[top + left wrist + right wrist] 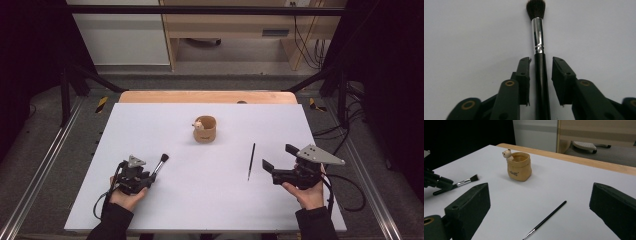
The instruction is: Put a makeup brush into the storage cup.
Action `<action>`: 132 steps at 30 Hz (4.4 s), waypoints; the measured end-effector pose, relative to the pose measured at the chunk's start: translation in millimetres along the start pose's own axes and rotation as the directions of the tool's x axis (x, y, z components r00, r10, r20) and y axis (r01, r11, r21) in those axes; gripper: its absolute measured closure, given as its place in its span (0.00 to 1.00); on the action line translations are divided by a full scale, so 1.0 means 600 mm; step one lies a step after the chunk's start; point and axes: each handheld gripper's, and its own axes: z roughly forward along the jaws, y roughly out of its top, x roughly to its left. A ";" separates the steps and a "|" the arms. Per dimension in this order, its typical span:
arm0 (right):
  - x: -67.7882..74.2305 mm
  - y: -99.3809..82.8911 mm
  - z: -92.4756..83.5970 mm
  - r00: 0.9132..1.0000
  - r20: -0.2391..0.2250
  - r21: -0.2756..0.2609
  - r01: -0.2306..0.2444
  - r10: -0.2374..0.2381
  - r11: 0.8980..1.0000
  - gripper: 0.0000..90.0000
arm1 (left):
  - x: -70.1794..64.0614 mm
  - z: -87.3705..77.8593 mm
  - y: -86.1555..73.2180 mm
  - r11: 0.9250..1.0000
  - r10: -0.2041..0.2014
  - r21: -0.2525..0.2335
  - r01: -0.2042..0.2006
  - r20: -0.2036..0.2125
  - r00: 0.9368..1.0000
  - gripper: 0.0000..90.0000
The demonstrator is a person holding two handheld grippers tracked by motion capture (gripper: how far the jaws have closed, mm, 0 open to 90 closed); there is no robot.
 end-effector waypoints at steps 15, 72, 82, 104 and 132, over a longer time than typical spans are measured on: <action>-0.001 0.000 0.000 1.000 -0.002 0.003 -0.001 0.001 1.000 0.04 | 0.011 -0.033 0.032 0.999 0.036 -0.013 -0.035 0.049 0.998 0.37; -0.002 0.002 0.000 1.000 -0.023 0.025 0.001 0.000 1.000 0.05 | 0.005 0.053 0.104 0.925 0.113 0.354 -0.139 0.093 0.989 0.70; -0.001 0.002 0.002 1.000 -0.025 0.028 0.003 -0.002 1.000 0.05 | 0.005 0.055 0.104 0.922 0.093 0.369 -0.113 0.072 0.993 0.77; 0.001 0.003 0.002 1.000 -0.027 0.030 0.004 -0.003 1.000 0.05 | 0.002 0.056 0.107 0.910 0.114 0.395 -0.129 0.062 0.992 0.86; 0.000 0.004 0.000 0.999 -0.032 0.026 0.004 -0.003 1.000 0.05 | -0.007 0.015 0.124 0.920 0.186 0.329 -0.211 0.108 0.977 0.88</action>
